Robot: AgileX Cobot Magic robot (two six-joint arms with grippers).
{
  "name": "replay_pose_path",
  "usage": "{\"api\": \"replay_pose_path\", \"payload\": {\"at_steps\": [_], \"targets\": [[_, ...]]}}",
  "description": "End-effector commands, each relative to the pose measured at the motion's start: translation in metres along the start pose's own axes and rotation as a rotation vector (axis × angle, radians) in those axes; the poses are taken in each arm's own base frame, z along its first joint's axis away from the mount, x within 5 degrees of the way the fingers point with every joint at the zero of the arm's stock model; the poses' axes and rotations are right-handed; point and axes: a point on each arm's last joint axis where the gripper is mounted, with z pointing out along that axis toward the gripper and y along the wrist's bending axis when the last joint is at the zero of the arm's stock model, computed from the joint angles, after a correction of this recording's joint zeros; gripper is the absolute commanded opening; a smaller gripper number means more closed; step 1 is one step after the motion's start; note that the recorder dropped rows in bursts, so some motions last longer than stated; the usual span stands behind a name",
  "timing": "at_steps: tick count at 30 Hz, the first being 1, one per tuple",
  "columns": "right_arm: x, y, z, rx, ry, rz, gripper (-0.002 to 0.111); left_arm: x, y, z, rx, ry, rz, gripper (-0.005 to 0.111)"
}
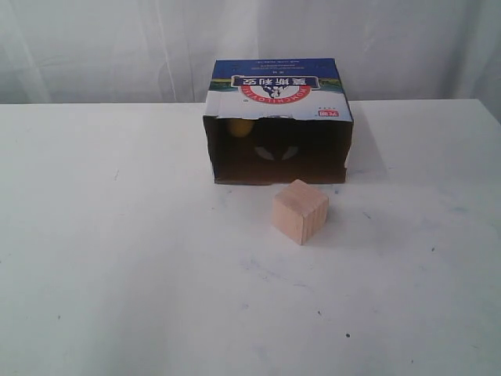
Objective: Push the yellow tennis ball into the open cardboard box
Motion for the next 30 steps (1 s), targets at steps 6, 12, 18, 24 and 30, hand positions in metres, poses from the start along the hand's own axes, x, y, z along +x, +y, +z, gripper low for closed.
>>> {"api": "replay_pose_path", "payload": {"at_steps": [6,12,18,24,30], "targets": [[-0.001,-0.001,0.0,0.01,-0.01,-0.007,0.0,0.077,0.001,-0.001,-0.026,0.161,-0.223,0.0],[-0.001,-0.001,0.0,0.01,-0.01,-0.007,0.0,0.095,0.004,-0.001,-0.06,0.181,-0.228,0.0],[-0.001,-0.001,0.0,0.01,-0.01,-0.007,0.0,0.131,0.003,-0.005,-0.07,0.288,-0.231,0.0],[-0.001,-0.001,0.0,0.01,-0.01,-0.007,0.0,0.161,0.005,-0.011,-0.104,0.347,-0.232,0.0],[-0.001,-0.001,0.0,0.01,-0.01,-0.007,0.0,0.168,0.007,-0.024,-0.103,0.426,0.066,0.0]]}}
